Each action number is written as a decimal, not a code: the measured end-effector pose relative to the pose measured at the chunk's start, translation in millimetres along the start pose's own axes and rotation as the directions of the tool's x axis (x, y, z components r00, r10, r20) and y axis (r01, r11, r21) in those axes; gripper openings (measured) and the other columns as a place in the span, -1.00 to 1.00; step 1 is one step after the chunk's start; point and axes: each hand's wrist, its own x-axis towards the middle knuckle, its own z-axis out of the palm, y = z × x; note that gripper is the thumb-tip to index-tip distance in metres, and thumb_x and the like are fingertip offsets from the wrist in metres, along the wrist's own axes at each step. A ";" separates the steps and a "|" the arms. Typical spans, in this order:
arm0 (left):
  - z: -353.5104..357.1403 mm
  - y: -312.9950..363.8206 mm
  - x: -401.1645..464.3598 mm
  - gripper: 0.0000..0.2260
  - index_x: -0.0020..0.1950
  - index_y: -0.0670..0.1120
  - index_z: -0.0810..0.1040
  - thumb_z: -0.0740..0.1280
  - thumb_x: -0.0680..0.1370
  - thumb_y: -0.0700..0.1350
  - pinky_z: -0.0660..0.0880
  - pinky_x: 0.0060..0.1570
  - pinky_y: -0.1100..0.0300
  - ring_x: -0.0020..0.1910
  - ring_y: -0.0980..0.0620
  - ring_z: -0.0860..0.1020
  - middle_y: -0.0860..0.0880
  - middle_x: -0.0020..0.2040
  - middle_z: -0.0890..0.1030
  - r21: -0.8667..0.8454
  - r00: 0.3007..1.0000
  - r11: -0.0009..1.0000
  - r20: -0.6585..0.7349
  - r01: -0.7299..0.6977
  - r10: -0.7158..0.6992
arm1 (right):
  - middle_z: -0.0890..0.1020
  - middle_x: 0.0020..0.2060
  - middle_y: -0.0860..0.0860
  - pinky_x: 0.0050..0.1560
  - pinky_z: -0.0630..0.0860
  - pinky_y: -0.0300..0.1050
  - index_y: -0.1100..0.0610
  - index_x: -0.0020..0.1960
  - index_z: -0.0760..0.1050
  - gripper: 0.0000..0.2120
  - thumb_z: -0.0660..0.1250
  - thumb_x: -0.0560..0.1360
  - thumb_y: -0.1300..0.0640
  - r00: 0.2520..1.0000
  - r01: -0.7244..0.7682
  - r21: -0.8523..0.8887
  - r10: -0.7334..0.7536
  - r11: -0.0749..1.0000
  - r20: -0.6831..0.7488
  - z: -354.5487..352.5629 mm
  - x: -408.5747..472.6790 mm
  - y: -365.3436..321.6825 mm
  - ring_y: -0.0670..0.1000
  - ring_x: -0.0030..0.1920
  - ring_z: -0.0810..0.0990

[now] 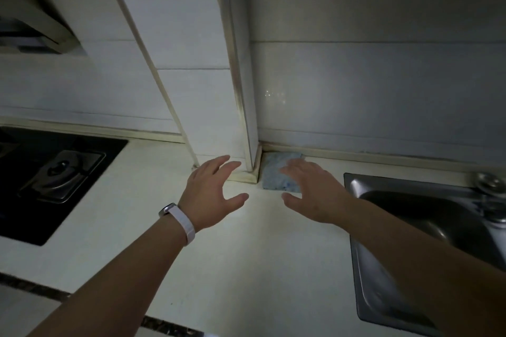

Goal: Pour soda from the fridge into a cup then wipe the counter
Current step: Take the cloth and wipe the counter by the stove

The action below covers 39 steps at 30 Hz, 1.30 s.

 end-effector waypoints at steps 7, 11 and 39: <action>35.1 -25.4 42.0 -0.26 0.46 0.09 0.36 0.19 0.34 0.38 0.23 0.44 -0.04 0.47 -0.02 0.27 0.01 0.49 0.33 -0.089 0.987 0.995 0.150 -0.039 0.052 | 0.21 0.51 0.02 0.41 0.22 0.03 0.01 0.52 0.19 -0.41 0.25 0.56 -0.13 0.988 -0.133 -0.037 0.136 0.990 0.077 26.7 32.1 16.4 0.06 0.47 0.21; 63.7 -42.8 56.1 -0.35 0.48 0.09 0.34 0.35 0.44 0.27 0.23 0.44 0.01 0.47 0.00 0.25 0.02 0.49 0.32 -0.139 0.969 0.989 0.234 -0.044 0.076 | 0.27 0.46 0.01 0.35 0.31 0.02 0.01 0.49 0.22 -0.41 0.27 0.53 -0.12 0.971 -0.198 -0.085 0.207 0.976 0.116 51.7 59.3 37.6 0.06 0.40 0.29; 145.9 -55.7 91.0 -0.34 0.48 0.01 0.33 0.30 0.45 0.26 0.26 0.41 0.05 0.44 0.01 0.27 0.02 0.48 0.33 -0.229 0.944 0.972 0.328 0.046 0.032 | 0.48 0.17 0.03 -0.05 0.47 -0.06 0.08 0.34 0.43 -0.65 0.16 0.57 0.21 0.970 -0.093 -0.381 0.170 0.920 0.176 148.8 163.8 106.5 0.07 0.08 0.48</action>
